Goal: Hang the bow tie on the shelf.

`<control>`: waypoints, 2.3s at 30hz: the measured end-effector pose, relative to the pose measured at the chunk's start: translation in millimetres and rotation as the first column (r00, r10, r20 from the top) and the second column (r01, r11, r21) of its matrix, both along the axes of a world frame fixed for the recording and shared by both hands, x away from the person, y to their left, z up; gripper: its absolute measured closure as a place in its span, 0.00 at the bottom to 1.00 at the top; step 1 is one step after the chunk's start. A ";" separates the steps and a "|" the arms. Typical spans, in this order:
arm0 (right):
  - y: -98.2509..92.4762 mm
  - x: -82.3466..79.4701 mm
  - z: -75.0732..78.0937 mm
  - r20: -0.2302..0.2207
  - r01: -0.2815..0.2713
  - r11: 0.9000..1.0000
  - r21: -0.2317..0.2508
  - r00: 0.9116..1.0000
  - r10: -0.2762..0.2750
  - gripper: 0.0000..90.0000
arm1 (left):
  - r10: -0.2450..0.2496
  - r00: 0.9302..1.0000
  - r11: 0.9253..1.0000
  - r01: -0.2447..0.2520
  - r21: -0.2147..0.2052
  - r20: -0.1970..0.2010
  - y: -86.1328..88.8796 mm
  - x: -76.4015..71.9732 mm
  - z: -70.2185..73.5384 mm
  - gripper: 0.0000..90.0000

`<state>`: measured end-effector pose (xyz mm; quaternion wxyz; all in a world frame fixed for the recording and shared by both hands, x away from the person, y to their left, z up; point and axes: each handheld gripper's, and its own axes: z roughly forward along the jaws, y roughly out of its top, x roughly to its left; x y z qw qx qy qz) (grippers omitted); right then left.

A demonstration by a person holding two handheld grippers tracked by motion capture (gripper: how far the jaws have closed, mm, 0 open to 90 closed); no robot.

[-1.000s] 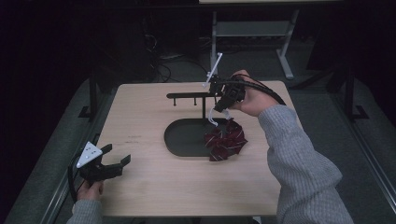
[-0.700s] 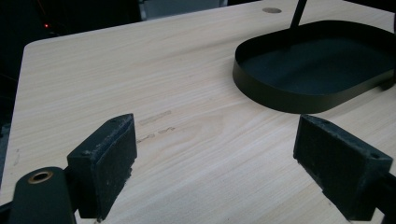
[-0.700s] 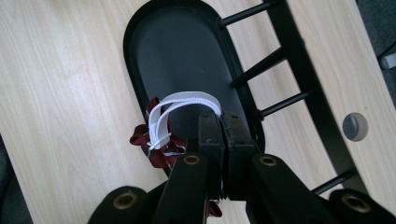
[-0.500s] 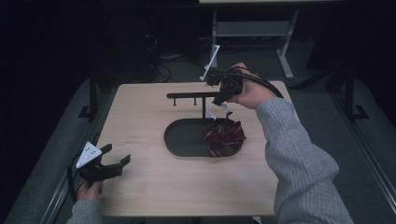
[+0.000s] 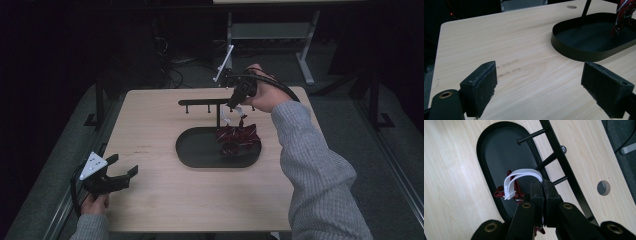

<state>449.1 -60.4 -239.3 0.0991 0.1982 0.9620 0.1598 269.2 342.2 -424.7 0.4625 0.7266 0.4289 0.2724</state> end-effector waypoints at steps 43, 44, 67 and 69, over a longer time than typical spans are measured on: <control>-7.9 23.6 -24.5 -0.023 0.101 0.994 -0.036 0.995 -0.102 0.95 | -0.001 1.000 1.000 0.001 -0.011 0.008 -0.3 -0.4 0.4 0.14; -8.7 23.7 -25.0 -0.021 0.097 0.995 -0.039 0.995 -0.098 0.95 | -0.002 1.000 1.000 0.003 -0.010 0.008 -0.4 -0.1 0.4 0.14; -19.0 13.8 -25.8 -0.053 0.092 0.996 -0.010 0.994 -0.092 0.87 | -0.003 1.000 1.000 0.003 -0.008 0.007 -2.1 0.2 0.6 0.14; -20.4 13.3 -26.5 -0.053 0.091 0.996 -0.014 0.994 -0.091 0.87 | -0.005 1.000 1.000 0.005 -0.007 0.006 -2.2 0.0 0.2 0.14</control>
